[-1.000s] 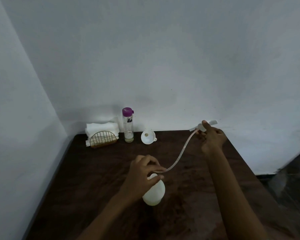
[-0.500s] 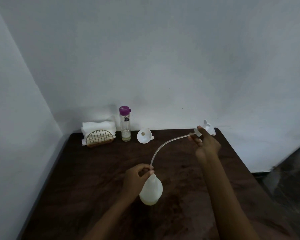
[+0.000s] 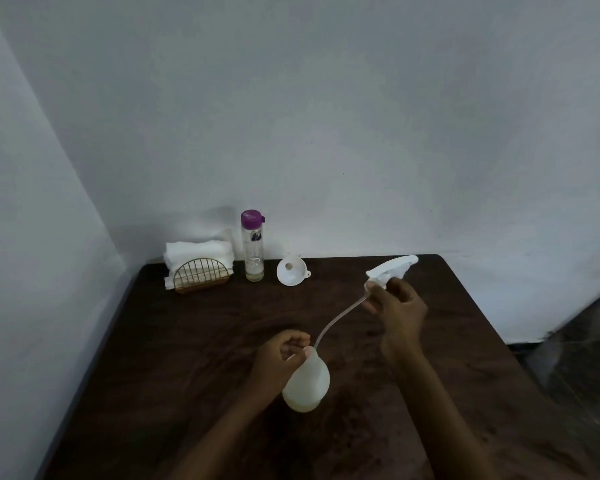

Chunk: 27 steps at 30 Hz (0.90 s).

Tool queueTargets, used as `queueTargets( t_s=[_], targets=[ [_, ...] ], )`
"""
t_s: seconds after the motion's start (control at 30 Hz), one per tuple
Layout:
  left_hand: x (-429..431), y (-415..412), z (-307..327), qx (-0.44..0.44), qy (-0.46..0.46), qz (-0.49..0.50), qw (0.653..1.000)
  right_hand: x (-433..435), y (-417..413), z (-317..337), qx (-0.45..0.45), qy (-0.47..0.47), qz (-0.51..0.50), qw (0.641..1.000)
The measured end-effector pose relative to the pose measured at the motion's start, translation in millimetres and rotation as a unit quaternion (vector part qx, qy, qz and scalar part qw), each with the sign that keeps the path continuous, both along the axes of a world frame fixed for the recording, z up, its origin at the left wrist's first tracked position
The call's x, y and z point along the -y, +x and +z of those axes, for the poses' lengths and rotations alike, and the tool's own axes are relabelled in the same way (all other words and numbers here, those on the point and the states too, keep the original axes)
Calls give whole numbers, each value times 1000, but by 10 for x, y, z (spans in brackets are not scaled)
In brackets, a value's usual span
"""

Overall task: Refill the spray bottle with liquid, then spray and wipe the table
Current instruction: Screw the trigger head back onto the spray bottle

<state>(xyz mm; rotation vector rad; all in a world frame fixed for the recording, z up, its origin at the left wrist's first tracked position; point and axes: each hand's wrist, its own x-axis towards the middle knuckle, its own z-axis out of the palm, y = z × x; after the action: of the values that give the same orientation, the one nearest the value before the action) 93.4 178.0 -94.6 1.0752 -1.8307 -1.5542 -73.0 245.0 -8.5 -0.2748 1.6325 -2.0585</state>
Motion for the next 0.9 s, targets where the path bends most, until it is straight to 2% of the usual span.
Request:
queueTargets(
  t_s=[0.23, 0.43, 0.9],
  targets=[
    [18, 23, -67, 41, -21, -52, 998, -33, 365, -309, -112, 64, 117, 985],
    [-13, 19, -69, 27, -13, -16, 999, -66, 534, -543, -209, 129, 182, 952],
    [-91, 54, -150, 32, -57, 27, 998, -135, 690, -826, -224, 192, 184, 938]
  ],
)
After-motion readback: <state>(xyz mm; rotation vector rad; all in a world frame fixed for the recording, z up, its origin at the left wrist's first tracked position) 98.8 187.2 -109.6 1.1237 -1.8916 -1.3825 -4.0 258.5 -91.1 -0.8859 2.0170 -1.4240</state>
